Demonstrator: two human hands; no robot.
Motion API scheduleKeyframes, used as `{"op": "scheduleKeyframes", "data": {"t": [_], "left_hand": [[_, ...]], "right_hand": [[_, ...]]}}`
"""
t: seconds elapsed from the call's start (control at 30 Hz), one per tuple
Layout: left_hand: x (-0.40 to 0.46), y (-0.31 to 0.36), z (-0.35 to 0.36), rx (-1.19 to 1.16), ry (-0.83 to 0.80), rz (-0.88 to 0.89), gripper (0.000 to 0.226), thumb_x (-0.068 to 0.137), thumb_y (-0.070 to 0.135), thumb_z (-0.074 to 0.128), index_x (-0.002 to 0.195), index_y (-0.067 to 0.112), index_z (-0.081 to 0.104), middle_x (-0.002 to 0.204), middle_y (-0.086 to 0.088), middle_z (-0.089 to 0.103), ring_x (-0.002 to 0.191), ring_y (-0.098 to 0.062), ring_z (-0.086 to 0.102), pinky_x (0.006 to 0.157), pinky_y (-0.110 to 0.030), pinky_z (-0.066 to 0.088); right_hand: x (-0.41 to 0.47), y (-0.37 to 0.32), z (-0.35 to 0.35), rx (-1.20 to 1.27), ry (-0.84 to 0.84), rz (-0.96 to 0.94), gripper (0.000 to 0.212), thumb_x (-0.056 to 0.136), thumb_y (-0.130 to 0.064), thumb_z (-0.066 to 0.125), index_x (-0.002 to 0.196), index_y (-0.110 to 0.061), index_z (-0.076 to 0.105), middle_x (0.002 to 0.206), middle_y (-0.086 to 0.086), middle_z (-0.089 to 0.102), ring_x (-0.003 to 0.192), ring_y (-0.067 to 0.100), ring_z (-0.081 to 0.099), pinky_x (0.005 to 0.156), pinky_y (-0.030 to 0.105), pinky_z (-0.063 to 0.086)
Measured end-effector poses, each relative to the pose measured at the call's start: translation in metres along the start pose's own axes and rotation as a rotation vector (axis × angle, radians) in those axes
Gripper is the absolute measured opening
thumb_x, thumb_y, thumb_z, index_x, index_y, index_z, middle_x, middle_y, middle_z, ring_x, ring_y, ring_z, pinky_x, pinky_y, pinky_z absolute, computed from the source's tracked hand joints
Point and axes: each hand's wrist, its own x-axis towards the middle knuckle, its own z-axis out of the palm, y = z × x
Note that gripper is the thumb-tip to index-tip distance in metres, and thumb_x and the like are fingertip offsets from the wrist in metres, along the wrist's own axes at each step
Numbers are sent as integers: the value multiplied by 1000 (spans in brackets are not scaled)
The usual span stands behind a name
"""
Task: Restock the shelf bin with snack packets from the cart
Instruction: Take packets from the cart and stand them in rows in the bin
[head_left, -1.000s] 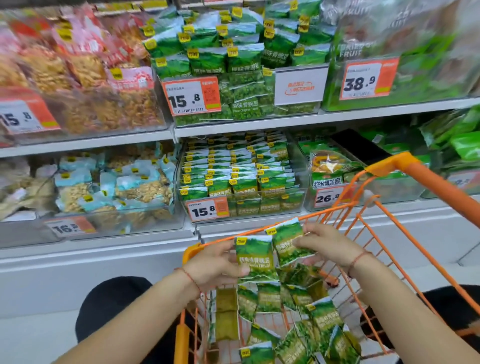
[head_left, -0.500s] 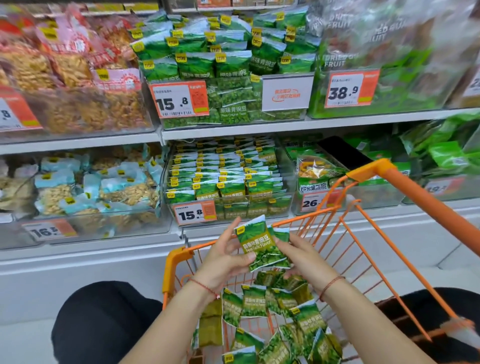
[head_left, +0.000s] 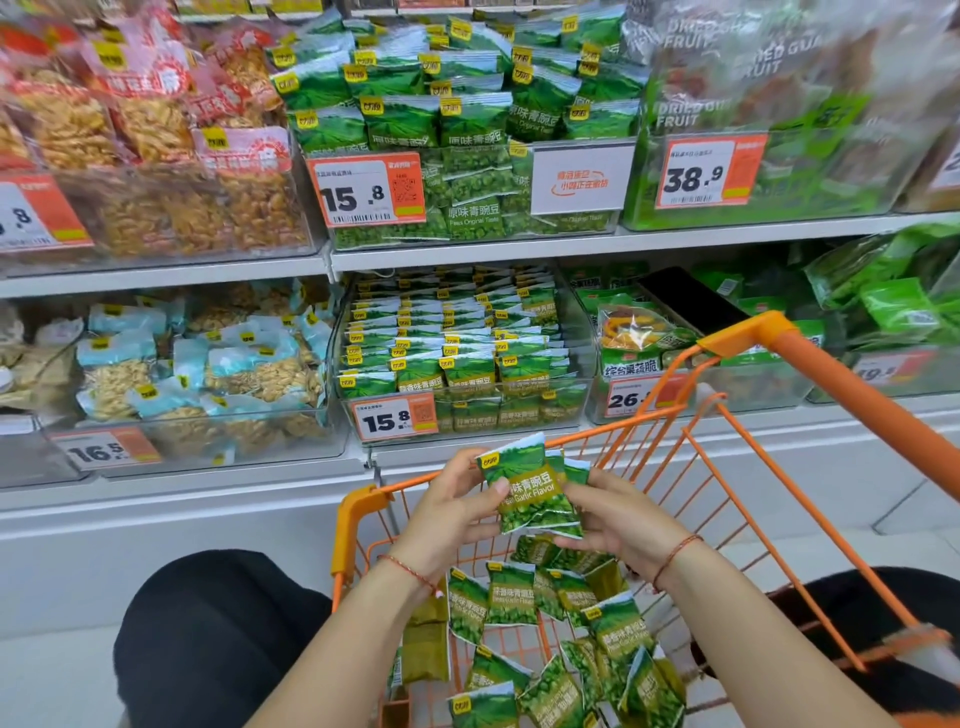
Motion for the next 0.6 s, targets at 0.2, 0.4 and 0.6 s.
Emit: {"op": "scheduleKeyframes", "data": {"t": [0.2,0.4,0.6], "left_hand": [[0,0,-4,-48,31,23,23,91,12,61,110,22,57,123,-5,58,107,-18,60,81,-30,53],[-3,-1,-2,15,46,179,36,86,6,65,111,31,57,101,1,62,86,-9,60,67,-21,50],[0,-8,-2,15,37,218,43,85,4,66,119,29,56,109,-7,70,106,-22,61,81,-28,51]], "right_hand": [[-5,-5,2,115,-56,-52,60,85,-43,57,135,-13,44,128,10,54,105,18,63,82,41,57],[-12,2,6,-215,-98,-200,55,70,-41,70,114,-18,46,124,-1,55,101,7,59,86,40,56],[-7,7,4,-281,-91,-296,55,66,-40,72,112,-24,48,111,-2,63,97,8,64,70,23,55]]}}
